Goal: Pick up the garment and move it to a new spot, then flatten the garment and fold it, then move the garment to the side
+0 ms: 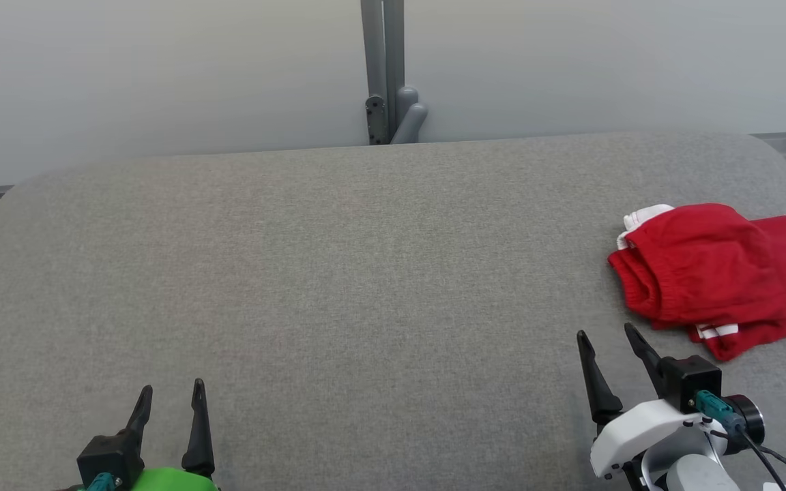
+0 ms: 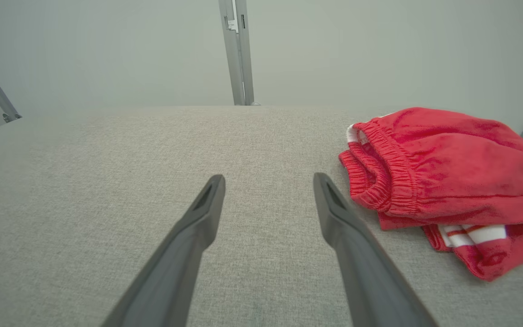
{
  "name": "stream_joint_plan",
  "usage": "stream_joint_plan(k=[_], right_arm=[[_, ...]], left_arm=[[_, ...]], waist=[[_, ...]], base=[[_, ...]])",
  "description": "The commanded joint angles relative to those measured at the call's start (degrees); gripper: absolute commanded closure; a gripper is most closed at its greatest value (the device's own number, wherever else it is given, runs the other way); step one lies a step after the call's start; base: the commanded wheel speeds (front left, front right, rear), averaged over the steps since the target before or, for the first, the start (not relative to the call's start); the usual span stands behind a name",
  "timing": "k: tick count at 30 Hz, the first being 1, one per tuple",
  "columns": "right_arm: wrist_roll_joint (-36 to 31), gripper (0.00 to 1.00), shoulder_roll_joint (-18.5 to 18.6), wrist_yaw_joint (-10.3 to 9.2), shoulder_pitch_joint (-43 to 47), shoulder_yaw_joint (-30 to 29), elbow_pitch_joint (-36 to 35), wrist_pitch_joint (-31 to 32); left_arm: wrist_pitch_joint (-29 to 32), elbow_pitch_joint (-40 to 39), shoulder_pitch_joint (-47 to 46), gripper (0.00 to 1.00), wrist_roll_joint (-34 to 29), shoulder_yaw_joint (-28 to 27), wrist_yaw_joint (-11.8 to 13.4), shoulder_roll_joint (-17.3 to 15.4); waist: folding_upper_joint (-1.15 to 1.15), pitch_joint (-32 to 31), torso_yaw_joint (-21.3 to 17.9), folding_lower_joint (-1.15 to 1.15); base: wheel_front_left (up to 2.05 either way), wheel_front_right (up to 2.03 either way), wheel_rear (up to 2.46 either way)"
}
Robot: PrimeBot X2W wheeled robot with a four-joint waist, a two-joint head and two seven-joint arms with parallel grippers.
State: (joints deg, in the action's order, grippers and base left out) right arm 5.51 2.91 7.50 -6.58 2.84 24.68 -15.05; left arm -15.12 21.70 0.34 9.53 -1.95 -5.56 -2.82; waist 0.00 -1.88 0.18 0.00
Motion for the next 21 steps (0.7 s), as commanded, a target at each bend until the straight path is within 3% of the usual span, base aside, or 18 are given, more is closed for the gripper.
stream_joint_plan(k=[1, 21], right_arm=[[0.2, 0.0, 0.1, -0.04, 0.1, 0.2, 0.0, -0.1], [3.3, 0.0, 0.1, -0.05, 0.9, 2.3, -0.9, -0.1]], left_arm=[[0.0, -0.1, 0.5, 0.0, 0.0, -0.1, -0.1, -0.2], [0.0, 0.9, 0.6, 0.0, 1.7, 0.4, -0.6, -0.2]], waist=[[0.0, 0.0, 1.3, 0.0], [0.0, 0.6, 1.4, 0.0]], base=[[0.0, 0.0, 0.0], [0.0, 0.0, 0.0]])
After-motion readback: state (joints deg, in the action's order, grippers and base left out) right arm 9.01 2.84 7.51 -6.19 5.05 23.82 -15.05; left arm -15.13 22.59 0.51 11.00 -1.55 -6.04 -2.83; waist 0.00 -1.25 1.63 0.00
